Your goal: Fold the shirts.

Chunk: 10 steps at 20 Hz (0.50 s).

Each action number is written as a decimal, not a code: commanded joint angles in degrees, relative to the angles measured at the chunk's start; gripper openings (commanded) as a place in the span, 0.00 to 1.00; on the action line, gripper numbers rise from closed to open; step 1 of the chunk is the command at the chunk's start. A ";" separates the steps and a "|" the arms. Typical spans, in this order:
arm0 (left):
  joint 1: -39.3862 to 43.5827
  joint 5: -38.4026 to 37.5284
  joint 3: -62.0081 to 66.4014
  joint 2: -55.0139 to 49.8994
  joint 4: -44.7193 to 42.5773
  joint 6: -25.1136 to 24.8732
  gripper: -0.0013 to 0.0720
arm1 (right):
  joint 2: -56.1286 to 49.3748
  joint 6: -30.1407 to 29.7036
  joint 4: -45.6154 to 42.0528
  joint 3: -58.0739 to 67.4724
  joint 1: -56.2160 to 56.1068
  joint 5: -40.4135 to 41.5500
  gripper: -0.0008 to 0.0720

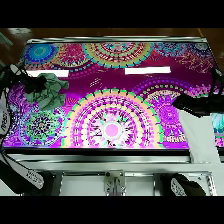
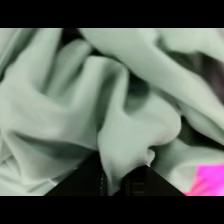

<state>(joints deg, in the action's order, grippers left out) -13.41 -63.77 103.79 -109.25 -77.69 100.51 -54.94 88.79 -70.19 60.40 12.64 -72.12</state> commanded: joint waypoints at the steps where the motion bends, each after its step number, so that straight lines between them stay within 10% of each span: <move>1: 2.91 -1.40 0.24 10.47 3.34 -7.87 0.07 | 0.00 -1.66 0.90 0.07 0.00 -1.22 0.95; 10: 25.35 -1.46 0.13 52.59 3.39 -8.20 0.07 | 3.19 -5.53 1.05 4.81 0.00 -10.73 0.95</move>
<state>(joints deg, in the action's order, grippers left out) 4.62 -65.36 104.01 -67.16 -74.32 91.53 -53.28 84.55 -69.28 62.76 12.64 -78.74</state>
